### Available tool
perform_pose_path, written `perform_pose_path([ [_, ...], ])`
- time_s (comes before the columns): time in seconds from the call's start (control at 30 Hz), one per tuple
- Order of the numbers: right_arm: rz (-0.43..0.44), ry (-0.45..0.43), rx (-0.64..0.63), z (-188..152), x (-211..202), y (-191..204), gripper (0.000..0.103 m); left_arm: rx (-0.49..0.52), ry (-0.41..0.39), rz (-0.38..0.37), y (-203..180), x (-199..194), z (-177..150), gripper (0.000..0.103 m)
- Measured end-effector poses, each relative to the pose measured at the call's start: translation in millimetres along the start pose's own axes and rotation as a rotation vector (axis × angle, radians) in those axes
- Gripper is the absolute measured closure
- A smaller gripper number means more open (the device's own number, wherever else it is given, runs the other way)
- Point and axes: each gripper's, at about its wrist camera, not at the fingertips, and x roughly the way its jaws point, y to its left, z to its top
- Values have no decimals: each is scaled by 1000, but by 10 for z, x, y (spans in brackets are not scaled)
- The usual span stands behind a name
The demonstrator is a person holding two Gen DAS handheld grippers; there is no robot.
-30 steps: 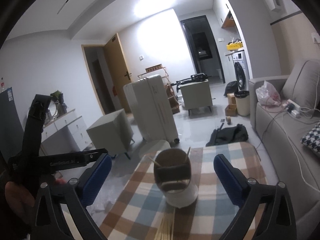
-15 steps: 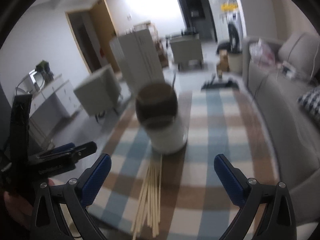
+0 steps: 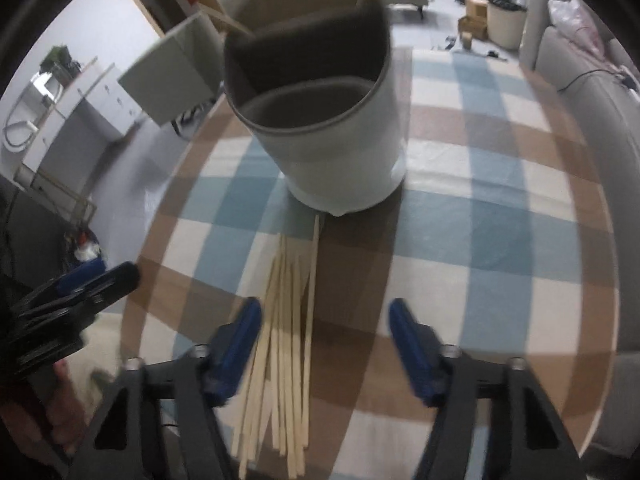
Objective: Organize utensils
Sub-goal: 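Close the right tool on another chopstick while the left tool grasps one too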
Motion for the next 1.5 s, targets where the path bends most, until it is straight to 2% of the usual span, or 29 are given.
perform_pose_path([
  [0.13,-8,63,-29,145,316,33,68,-39,26,-7,77,80,53,17],
  [0.37,-42,92,-54,309,613,137,71,-109,79,-22,206,207,111,17],
  [0.53,-135,77,-94,321,682,230,86,-132,100,-22,262,246,132,17],
  [0.6,-138,70,-98,299,686,257,91,-133,110,-24,281,251,121,17],
  [0.63,-141,67,-104,293,686,272,98,-131,111,-17,288,253,114,17],
  [0.77,-135,47,-101,227,630,287,100,-135,134,-15,307,306,71,17],
  [0.87,-96,11,-53,154,480,192,100,-108,167,-34,236,359,19,17],
  [0.97,-37,-39,34,92,229,-13,100,-33,183,-42,82,384,-48,17],
  [1.13,77,-108,210,-95,-113,-442,100,108,215,-50,-230,453,-160,17],
  [1.27,163,-148,374,-228,-344,-793,100,178,290,-48,-394,595,-293,17],
  [1.37,215,-172,475,-329,-483,-1010,99,222,312,7,-454,653,-380,17],
  [1.5,250,-205,536,-398,-603,-1081,100,219,329,47,-435,696,-414,17],
])
